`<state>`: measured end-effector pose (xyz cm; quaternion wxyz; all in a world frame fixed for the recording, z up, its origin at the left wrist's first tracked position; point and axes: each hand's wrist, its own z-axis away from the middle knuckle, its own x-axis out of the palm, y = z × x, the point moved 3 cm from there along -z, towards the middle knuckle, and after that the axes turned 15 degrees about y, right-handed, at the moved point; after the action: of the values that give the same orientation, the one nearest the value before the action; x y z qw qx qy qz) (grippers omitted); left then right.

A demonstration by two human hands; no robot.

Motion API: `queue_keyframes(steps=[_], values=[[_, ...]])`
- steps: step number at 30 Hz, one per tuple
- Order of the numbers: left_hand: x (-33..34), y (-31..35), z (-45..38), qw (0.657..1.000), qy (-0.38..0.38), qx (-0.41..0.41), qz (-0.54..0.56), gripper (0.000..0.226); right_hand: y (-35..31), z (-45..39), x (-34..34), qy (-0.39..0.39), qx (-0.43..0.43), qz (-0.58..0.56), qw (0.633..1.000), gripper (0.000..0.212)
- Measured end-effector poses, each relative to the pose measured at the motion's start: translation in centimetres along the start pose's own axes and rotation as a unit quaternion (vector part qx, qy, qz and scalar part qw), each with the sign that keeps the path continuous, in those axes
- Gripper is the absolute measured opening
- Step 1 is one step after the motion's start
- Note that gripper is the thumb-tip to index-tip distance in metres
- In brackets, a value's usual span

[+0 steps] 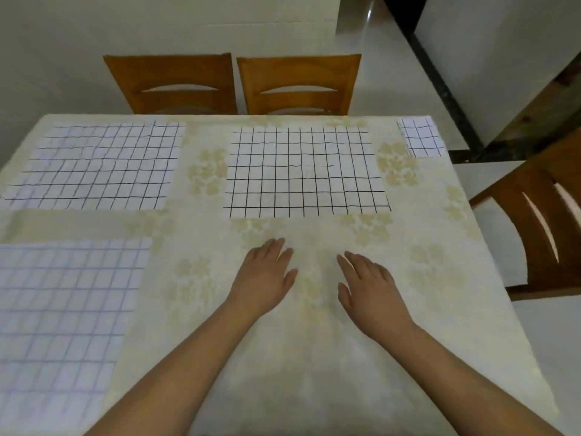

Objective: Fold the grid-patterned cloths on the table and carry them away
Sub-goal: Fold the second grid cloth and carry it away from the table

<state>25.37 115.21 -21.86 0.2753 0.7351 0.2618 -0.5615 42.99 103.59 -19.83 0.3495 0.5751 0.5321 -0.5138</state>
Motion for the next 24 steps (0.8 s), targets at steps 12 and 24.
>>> queue_keyframes(steps=[12,24], values=[[8.5,-3.8,-6.6,0.997,-0.056,-0.054,-0.008,0.060,0.7,-9.9,10.6,-0.056,-0.024,0.022,0.998,0.061],[12.5,-6.7,-7.7,0.994,-0.007,-0.107,-0.008,0.060,1.8,-13.0,15.3,-0.047,-0.011,0.034,0.998,0.058]])
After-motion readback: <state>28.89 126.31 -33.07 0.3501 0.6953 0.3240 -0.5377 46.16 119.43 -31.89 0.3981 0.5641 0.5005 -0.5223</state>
